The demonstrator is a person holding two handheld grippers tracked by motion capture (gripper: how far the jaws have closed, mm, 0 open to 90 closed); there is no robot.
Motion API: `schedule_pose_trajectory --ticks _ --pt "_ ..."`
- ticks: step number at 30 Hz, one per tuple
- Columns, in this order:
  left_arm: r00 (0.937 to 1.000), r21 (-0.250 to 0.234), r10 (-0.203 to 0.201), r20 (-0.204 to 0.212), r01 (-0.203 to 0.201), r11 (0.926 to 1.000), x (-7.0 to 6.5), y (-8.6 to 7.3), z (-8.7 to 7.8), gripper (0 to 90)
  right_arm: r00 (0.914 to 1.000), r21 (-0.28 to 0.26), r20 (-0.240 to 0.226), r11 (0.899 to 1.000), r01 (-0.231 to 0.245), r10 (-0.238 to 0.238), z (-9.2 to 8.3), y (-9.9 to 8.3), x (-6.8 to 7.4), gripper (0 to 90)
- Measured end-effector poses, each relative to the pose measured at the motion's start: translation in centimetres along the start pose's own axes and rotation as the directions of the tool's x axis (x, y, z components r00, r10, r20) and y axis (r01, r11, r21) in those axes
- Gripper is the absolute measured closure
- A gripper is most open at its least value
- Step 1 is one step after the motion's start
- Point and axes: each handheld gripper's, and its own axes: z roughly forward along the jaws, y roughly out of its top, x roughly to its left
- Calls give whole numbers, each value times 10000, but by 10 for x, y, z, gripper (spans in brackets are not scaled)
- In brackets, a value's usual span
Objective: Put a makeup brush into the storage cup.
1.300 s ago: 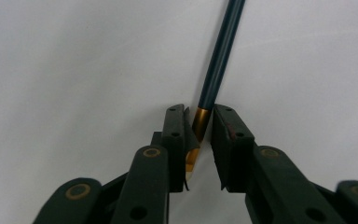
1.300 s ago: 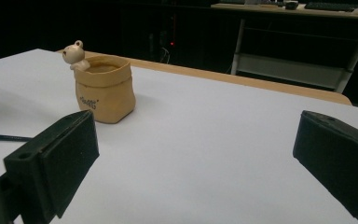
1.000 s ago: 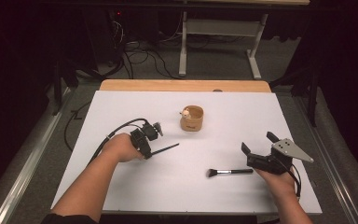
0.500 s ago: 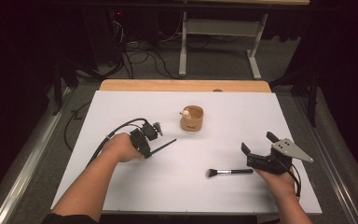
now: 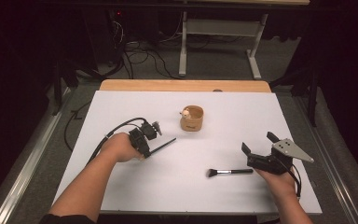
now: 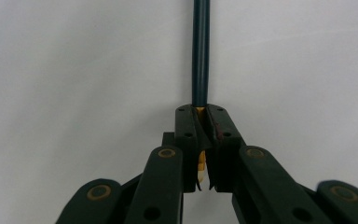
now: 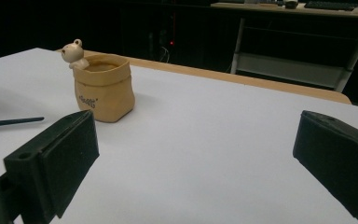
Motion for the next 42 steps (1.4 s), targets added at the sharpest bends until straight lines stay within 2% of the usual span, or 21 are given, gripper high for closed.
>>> schedule_pose_trajectory --ticks 15,25,30,36,42 --pt "9997 -19 226 -126 -226 9997 -8 -9 -26 841 10000 -32 -71 10000 53 -53 1 -1 2 16" --pt "9955 180 862 -381 -856 9962 -27 2 -57 841 10000 13 -41 10000 75 -75 1 -1 2 16" --pt "9902 250 1313 -482 -1302 9912 -41 9 -75 841 10000 -54 -38 9999 86 -86 1 -1 3 16" --pt "9853 329 1638 -479 -1624 9862 -52 14 -77 841 9998 -102 -33 9998 176 -176 0 -1 3 20" --pt "9775 451 2078 -362 -2062 9775 -66 20 -70 840 9997 -70 -86 9997 235 -236 1 -1 4 41"
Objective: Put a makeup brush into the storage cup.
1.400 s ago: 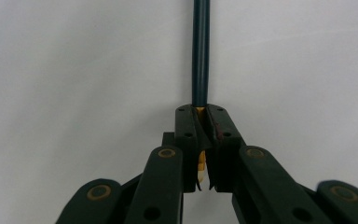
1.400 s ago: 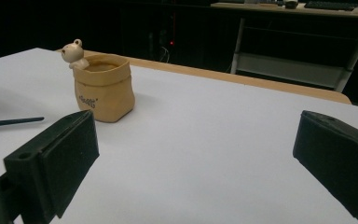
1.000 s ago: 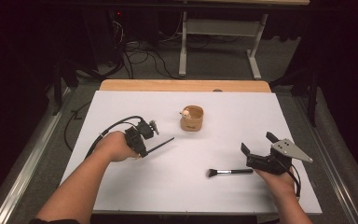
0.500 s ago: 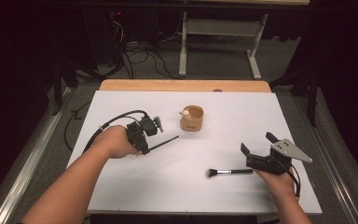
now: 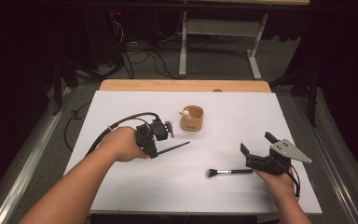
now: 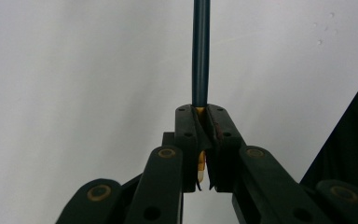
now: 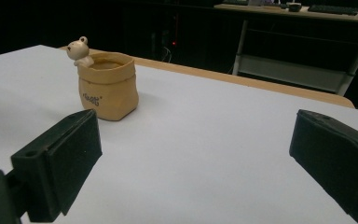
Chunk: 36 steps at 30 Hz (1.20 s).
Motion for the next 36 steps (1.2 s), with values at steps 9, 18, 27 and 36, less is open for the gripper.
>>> schedule_pose_trajectory --ticks 9,18,27,36 --pt "9994 54 346 71 -346 9994 -10 9 4 840 9995 -127 -34 9994 318 -318 1 0 4 67" --pt "9994 66 320 92 -321 9995 -8 10 5 840 9929 -54 115 9930 1183 -1183 4 22 10 101" --pt "9997 19 216 107 -216 9998 -3 8 5 840 9772 86 632 9792 2025 -2026 22 50 14 118" --pt "9998 -34 88 171 -88 10000 0 5 10 840 9711 1148 583 9679 2237 -2313 39 12 14 120"
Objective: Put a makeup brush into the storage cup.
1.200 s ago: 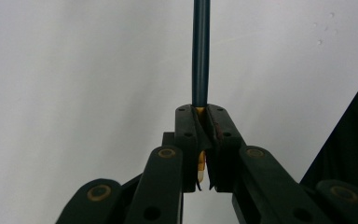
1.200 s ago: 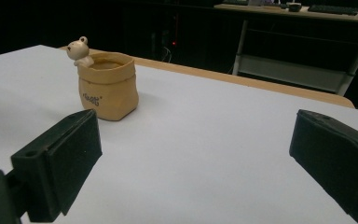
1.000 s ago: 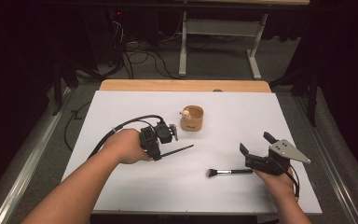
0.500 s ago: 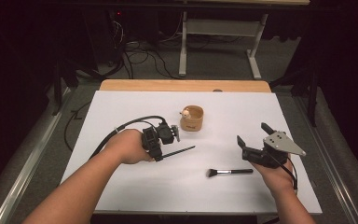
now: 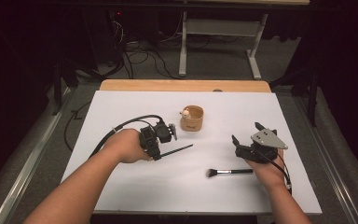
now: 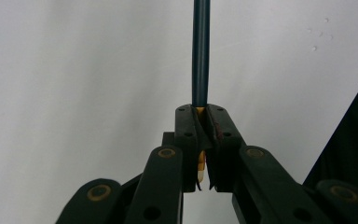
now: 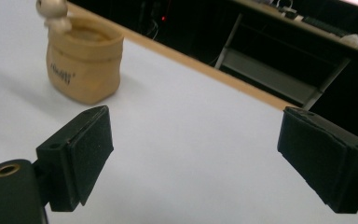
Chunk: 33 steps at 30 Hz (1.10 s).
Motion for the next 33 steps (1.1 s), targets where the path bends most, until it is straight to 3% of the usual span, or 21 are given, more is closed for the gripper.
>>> schedule_pose_trajectory --ticks 1,3,6,12,13,15,20,21,22,23,25,27,30,31,32,33 --pt "10000 0 0 0 0 10000 0 0 0 840 10000 0 0 10000 0 0 0 0 0 120" --pt "10000 -16 21 0 -21 10000 0 1 2 840 9988 222 -33 9986 482 -482 2 -5 6 120" --pt "9999 -89 -4 105 5 10000 0 1 6 840 9981 293 9 9977 616 -617 0 -7 11 121" --pt "10000 -119 -63 75 64 9999 1 0 5 840 9863 629 9 9843 1647 -1651 2 -15 22 121" --pt "10000 -119 -63 75 64 9999 1 0 5 840 9863 629 9 9843 1647 -1651 2 -15 22 121" --pt "10000 -157 -72 69 73 9999 1 0 4 840 9791 620 97 9774 2019 -2029 3 -16 25 122" --pt "9999 -129 -70 82 71 9999 1 0 5 841 9424 886 199 9395 3309 -3338 7 -19 35 123" --pt "10000 -105 -53 59 54 9999 1 0 6 841 9424 886 199 9395 3309 -3338 7 -19 35 123" --pt "10000 -95 -68 60 68 9999 1 0 6 840 9342 944 324 9316 3510 -3553 8 -19 39 123" --pt "10000 -18 -37 1 37 10000 0 0 8 840 9206 938 367 9185 3841 -3888 7 -19 39 123" --pt "10000 -87 -36 2 36 10000 0 0 7 840 9218 956 459 9203 3794 -3848 7 -19 41 124" --pt "10000 -274 -31 31 32 9996 -1 0 3 840 9082 924 573 9079 4088 -4147 5 -18 42 127" --pt "10000 -306 -57 12 57 9995 -1 0 0 840 9010 808 611 9018 4245 -4295 5 -16 44 130" --pt "10000 -322 -96 6 96 9994 -1 -1 -1 840 8863 927 617 8868 4528 -4590 4 -16 44 131" --pt "10000 -295 -85 4 86 9995 -1 -1 -2 840 8803 837 681 8819 4639 -4695 5 -17 47 131" --pt "9999 -309 -106 -28 105 9995 -1 -2 -3 840 8803 837 681 8819 4639 -4695 5 -17 47 131"
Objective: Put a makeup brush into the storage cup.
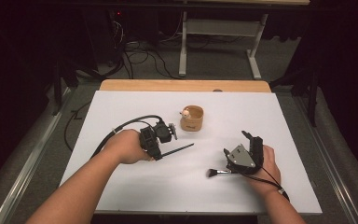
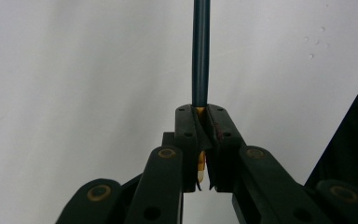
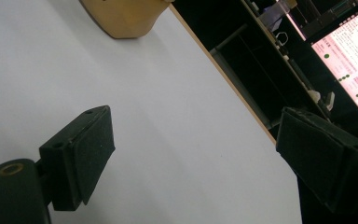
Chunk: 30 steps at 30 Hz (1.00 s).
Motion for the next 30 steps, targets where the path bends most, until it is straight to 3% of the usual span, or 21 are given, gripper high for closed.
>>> schedule_pose_trajectory --ticks 2,6,7,11,12,14,15,16,17,19,20,22,24,28,29,30 --pt "10000 11 0 -29 1 10000 0 -1 -1 840 9980 44 28 9980 626 -626 0 1 2 133" --pt "9999 98 50 -118 -49 9999 -1 -2 -6 840 9963 -23 215 9965 830 -829 -1 4 6 148" --pt "9998 21 4 -196 -3 10000 1 -2 -13 840 9939 -6 165 9941 1086 -1086 -1 4 5 148" --pt "9995 22 -52 -310 53 10000 1 -2 -20 840 9925 -78 190 9926 1210 -1208 -2 6 6 155" --pt "9995 61 -21 -328 23 10000 0 -2 -21 840 9953 -118 318 9957 922 -918 -3 6 9 158" --pt "9994 95 34 -353 -30 10000 -1 -1 -21 840 9941 -191 360 9945 1033 -1026 -4 7 10 161" --pt "9994 105 41 -350 -38 9999 -1 0 -21 840 9885 -124 323 9889 1479 -1475 -5 9 8 165" --pt "9994 109 60 -350 -56 9999 -1 0 -21 840 9892 -180 390 9897 1418 -1410 -5 9 9 171" --pt "9993 111 59 -361 -55 9999 -1 1 -20 840 9831 -179 336 9834 1806 -1800 -7 11 9 177" --pt "9994 115 64 -346 -60 9999 -1 2 -19 840 9816 -170 381 9821 1876 -1869 -7 12 11 178" --pt "9994 143 59 -355 -54 9999 -1 2 -18 840 9760 -218 432 9765 2144 -2134 -8 14 13 179" --pt "9993 154 67 -356 -61 9999 -1 4 -18 840 9764 -236 565 9774 2099 -2083 -10 15 16 179" --pt "9993 192 99 -354 -92 9998 -1 5 -17 840 9677 -328 561 9682 2480 -2460 -10 18 16 179" --pt "9990 197 143 -420 -135 9997 -2 7 -16 840 9606 -342 646 9614 2730 -2705 -11 20 19 179" --pt "9990 195 149 -418 -141 9997 -2 7 -16 840 9509 -373 680 9517 3049 -3020 -12 21 20 179" --pt "9990 181 132 -429 -124 9998 -2 8 -16 840 9509 -373 680 9517 3049 -3020 -12 21 20 179"
